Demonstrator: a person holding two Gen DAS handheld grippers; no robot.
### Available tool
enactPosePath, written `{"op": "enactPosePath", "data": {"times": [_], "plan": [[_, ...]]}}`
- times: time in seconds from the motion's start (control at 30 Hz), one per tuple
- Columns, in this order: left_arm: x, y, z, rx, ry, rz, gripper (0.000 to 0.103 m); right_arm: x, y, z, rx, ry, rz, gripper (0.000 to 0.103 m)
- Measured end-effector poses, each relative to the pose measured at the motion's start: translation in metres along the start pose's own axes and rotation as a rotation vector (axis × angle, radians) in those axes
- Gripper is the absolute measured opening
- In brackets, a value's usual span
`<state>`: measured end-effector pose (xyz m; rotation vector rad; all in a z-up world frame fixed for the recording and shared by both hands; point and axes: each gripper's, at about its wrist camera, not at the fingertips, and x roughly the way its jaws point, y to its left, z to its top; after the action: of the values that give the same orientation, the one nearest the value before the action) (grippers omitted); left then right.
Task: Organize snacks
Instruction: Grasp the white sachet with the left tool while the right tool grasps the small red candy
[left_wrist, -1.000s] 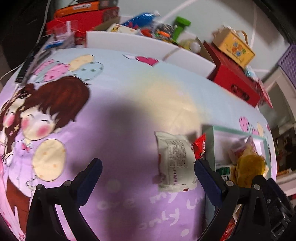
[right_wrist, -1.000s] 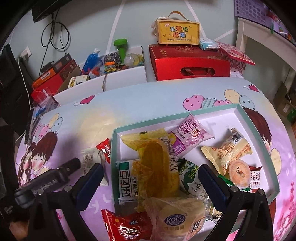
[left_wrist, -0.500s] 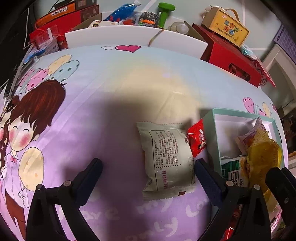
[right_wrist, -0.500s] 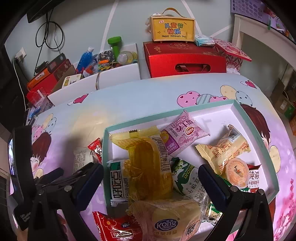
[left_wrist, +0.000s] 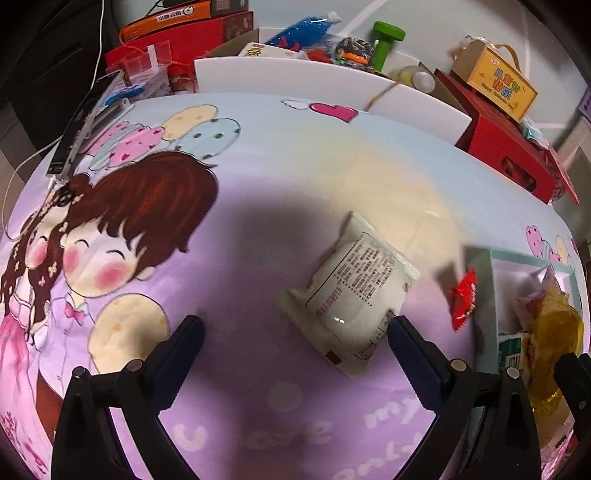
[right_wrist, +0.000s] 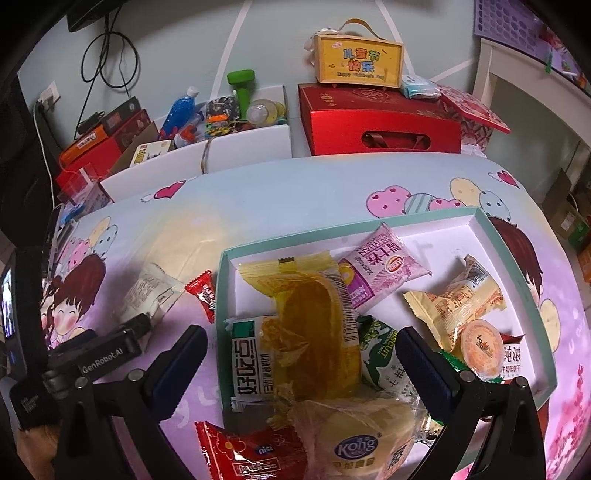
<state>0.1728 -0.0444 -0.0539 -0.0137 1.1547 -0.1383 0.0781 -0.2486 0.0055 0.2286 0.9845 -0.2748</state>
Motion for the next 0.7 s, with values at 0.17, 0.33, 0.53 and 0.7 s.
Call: {"op": "enactPosePath", "data": {"times": [0.17,0.33,0.53,0.7], "plan": [[-0.003,-0.002,0.003,0.054,-0.019,-0.006,0.1,-0.004,0.007,0.004,-0.011,-0.02,0.034,0.103],[0.0,-0.01,0.008,0.112,-0.04,-0.025,0.1,-0.004,0.017,0.011,-0.016,-0.019,0.105,0.103],[0.006,-0.009,0.014,0.136,-0.064,-0.062,0.093,0.008,0.035,0.026,-0.083,0.003,0.141,0.098],[0.002,-0.002,0.017,0.124,-0.086,-0.091,0.074,0.012,0.046,0.042,-0.145,0.031,0.161,0.09]]}}
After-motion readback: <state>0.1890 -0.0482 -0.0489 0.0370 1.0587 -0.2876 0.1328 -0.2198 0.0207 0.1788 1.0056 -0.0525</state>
